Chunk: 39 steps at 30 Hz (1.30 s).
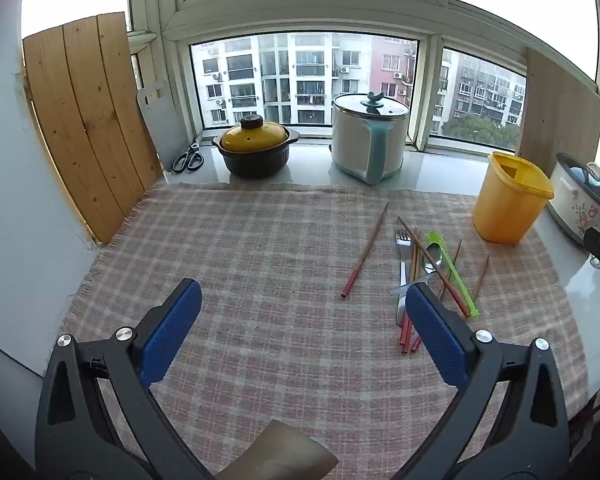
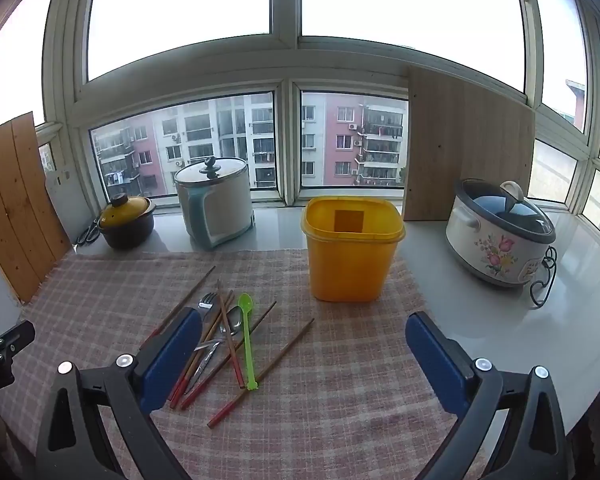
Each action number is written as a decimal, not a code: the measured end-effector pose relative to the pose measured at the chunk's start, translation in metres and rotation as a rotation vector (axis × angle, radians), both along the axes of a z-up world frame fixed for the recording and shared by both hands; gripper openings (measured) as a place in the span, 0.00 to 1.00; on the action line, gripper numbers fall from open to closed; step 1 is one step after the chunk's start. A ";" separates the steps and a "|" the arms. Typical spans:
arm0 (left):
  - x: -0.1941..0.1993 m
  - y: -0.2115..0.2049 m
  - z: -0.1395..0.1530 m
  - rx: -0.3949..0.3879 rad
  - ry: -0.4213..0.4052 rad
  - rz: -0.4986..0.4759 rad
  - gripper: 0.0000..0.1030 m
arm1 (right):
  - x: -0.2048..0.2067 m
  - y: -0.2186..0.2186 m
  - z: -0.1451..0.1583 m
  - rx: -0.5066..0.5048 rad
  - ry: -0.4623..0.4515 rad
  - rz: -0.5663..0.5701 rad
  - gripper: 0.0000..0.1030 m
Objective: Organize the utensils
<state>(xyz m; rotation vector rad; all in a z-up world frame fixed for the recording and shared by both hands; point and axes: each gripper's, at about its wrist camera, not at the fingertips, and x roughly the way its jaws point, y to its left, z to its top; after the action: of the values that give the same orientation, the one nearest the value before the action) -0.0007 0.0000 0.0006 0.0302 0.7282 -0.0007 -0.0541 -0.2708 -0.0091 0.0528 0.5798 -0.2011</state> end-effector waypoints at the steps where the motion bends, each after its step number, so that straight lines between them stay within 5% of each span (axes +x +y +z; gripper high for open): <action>1: 0.001 -0.001 0.000 0.004 0.022 0.000 1.00 | 0.000 0.000 0.000 -0.005 0.000 -0.002 1.00; 39: 0.004 -0.004 -0.004 -0.015 0.010 0.003 1.00 | 0.001 0.003 0.006 -0.019 -0.012 -0.005 1.00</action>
<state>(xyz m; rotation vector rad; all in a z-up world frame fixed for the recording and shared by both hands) 0.0034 -0.0041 -0.0030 0.0150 0.7379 -0.0033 -0.0536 -0.2676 -0.0032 0.0372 0.5657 -0.2112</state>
